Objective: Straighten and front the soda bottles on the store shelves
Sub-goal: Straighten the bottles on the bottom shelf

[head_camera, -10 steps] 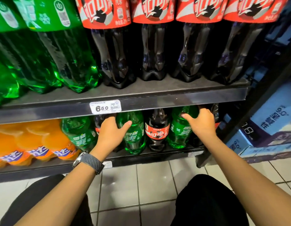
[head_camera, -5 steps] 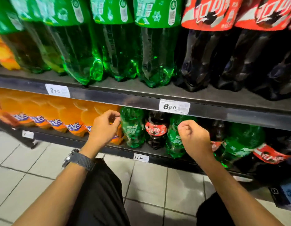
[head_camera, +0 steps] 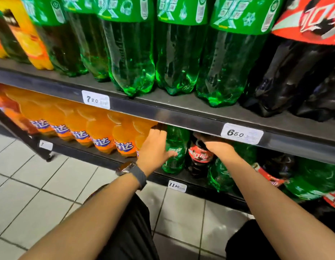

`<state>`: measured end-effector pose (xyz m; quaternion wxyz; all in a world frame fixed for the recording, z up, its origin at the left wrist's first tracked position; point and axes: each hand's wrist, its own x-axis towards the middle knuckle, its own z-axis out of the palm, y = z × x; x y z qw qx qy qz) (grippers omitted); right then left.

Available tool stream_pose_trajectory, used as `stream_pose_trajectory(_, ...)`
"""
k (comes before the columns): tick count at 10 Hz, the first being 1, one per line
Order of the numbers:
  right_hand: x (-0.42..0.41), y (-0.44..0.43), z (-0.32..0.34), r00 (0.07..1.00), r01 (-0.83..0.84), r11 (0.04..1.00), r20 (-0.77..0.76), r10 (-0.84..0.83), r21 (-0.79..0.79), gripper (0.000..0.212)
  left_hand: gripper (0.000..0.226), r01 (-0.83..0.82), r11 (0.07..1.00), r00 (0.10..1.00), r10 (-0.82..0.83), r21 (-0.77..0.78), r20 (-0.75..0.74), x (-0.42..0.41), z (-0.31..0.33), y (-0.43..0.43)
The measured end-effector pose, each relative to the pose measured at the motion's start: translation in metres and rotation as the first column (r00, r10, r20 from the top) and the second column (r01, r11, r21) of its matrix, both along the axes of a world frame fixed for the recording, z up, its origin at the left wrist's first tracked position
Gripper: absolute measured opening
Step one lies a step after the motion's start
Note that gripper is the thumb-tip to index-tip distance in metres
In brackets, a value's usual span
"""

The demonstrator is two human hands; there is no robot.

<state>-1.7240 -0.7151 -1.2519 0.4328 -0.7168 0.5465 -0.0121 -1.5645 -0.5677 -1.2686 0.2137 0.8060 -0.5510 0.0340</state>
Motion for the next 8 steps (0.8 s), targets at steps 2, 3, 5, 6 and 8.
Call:
stream_pose_trajectory(2, 0.01, -0.016, -0.007, 0.997, -0.073, 0.996, 0.012, 0.073, 0.053, 0.058, 0.048, -0.034, 0.999, 0.999, 0.034, -0.002, 0.029, 0.004, -0.007, -0.011)
stream_pose_trajectory(3, 0.013, -0.016, 0.0, 0.99, 0.006, 0.999, 0.138, 0.001, -0.05, 0.057, 0.045, -0.032, 0.999, 0.999, 0.032, 0.005, 0.016, 0.008, -0.01, -0.011)
stream_pose_trajectory(5, 0.012, -0.016, -0.003, 0.962, 0.102, 0.994, 0.258, -0.09, -0.031, 0.057, 0.035, -0.004, 0.999, 1.0, 0.005, -0.051, 0.011, 0.0, -0.007, -0.005)
stream_pose_trajectory(6, 0.006, -0.006, 0.0, 0.978, 0.054, 0.995, 0.196, -0.069, 0.085, 0.048, 0.029, 0.044, 0.985, 0.999, -0.049, -0.169, -0.022, 0.01, 0.0, 0.014)
stream_pose_trajectory(8, 0.014, 0.041, 0.008, 0.989, -0.039, 0.759, -0.131, -0.061, -0.65, 0.056, 0.036, -0.203, 0.945, 0.978, 0.183, -0.257, -0.099, 0.088, 0.015, 0.062)
